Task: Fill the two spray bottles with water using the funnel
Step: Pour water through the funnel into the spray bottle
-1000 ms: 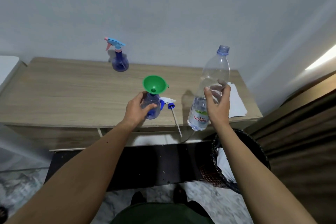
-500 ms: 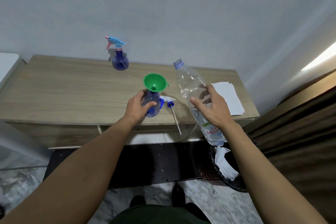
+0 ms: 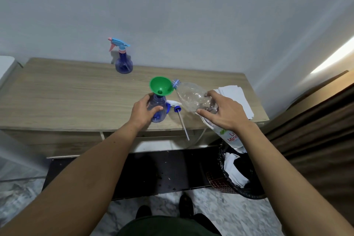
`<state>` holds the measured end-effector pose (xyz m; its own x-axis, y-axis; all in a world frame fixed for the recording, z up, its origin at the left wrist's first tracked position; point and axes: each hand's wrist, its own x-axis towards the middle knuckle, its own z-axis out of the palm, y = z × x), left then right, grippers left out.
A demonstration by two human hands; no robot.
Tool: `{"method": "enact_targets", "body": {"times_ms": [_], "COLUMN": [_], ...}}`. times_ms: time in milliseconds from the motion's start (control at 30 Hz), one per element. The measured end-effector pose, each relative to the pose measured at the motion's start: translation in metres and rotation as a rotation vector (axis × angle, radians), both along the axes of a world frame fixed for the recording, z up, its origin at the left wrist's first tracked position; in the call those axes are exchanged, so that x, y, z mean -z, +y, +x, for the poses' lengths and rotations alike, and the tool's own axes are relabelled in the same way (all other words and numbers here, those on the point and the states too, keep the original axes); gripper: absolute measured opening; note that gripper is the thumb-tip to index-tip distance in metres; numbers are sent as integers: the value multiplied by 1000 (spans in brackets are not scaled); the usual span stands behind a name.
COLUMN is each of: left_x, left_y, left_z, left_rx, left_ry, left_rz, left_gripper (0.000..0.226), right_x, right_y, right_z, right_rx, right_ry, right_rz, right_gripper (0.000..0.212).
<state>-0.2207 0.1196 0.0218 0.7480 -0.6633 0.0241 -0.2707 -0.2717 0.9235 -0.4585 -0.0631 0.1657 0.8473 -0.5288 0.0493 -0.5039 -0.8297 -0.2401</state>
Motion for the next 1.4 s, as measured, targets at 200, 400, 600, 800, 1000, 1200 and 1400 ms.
{"method": "enact_targets", "body": {"times_ms": [200, 400, 600, 800, 1000, 1200, 1400], "left_x": [1, 2, -4, -7, -8, -7, -3], "left_y": [0, -1, 1, 0, 0, 0, -1], "left_z": [1, 1, -2, -4, -4, -3, -1], "left_rx": [6, 7, 17, 11, 15, 20, 30], "left_ry": [-10, -11, 0, 15, 28, 13, 12], "left_rz": [3, 5, 0, 13, 9, 6, -3], "left_gripper": [60, 60, 59, 58, 61, 62, 63], "right_x": [-8, -14, -21, -25, -29, -29, -27], "right_y": [-4, -4, 1, 0, -1, -1, 0], "right_z": [0, 1, 6, 9, 9, 10, 11], "right_rx": [-5, 11, -27, -29, -27, -27, -27], "right_ry": [68, 92, 106, 113, 142, 145, 141], "right_rz": [-48, -58, -91, -105, -118, -122, -119], "right_gripper": [57, 58, 59, 61, 65, 64, 63]}}
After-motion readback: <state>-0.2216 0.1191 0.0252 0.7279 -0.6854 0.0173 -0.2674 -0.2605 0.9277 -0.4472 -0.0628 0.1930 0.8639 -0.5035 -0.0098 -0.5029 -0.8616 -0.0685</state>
